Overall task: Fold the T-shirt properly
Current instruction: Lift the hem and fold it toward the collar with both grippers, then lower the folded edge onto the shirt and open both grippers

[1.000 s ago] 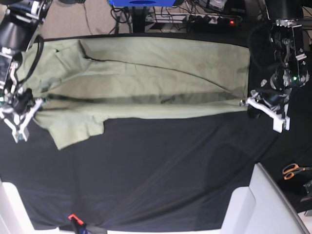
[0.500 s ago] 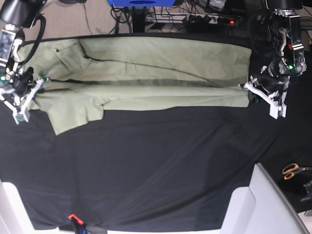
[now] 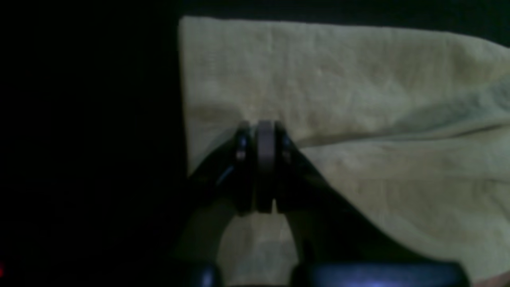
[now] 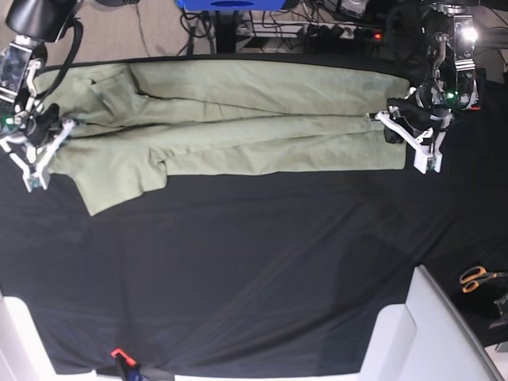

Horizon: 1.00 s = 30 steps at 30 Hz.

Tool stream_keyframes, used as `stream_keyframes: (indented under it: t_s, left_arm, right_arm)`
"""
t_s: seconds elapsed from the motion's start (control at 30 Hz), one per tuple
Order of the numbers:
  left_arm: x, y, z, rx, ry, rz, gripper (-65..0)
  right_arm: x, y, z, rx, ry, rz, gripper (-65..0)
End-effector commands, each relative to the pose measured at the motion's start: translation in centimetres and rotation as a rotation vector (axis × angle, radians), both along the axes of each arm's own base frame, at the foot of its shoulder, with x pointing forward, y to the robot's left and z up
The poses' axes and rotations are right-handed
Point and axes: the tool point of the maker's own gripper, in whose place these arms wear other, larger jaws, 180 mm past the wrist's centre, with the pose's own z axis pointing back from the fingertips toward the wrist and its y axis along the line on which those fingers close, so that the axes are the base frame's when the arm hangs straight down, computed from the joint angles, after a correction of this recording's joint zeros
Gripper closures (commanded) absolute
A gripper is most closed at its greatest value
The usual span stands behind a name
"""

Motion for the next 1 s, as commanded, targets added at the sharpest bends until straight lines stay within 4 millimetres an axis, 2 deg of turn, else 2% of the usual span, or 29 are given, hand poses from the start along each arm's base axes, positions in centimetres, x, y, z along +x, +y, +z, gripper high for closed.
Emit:
stream_keyframes:
  t_s: [0.0,0.17,0.2,0.23,0.37,0.47,0.57,0.73,0.83,0.97]
  left_arm:
    - [0.8,0.5,0.9,0.01,-0.038,0.0,0.0]
    - [-0.1,0.8,0.5,0.028,-0.015,-0.003,0.0]
    - [-0.2,0.9,0.4,0.047,-0.01,-0.01,0.0]
    - [-0.3,0.9,0.2,0.07,-0.001,-0.024,0.0]
    - [-0.5,0.4,-0.1,0.091,0.002,-0.025,0.0]
    - [-0.3,0.3,0.0,0.087,-0.003,-0.023,0.0]
    - [-0.2,0.2,0.0,0.086,-0.006,-0.023,0.0]
    - [-0.2,0.3,0.0,0.086,-0.007,-0.021,0.0]
    - [-0.3,0.3,-0.1,0.086,-0.002,-0.021,0.0]
    - [-0.2,0.3,-0.1,0.084,-0.004,-0.02,0.0]
  right_arm:
    - [1.2,-0.8,1.2,-0.019,-0.046,-0.001,-10.2]
    - [2.1,-1.3,2.7,-0.044,-0.088,-0.005,-41.9]
    - [2.3,-1.8,3.4,-0.051,-0.11,-0.024,-46.4]
    - [2.6,-2.4,4.4,-0.063,-0.141,-0.045,-48.0]
    - [4.5,-1.8,8.2,-0.088,-0.267,-0.055,-48.2]
    - [6.9,0.7,8.6,-0.072,-0.284,0.032,-48.6]
    - [9.3,2.1,7.0,-0.029,-0.243,0.085,-48.5]
    - [12.3,1.8,4.0,0.087,-0.215,0.041,-48.3]
    - [12.7,1.8,1.7,0.148,-0.179,0.024,-48.3]
    - [11.9,2.6,-0.5,0.198,-0.127,0.012,-48.2]
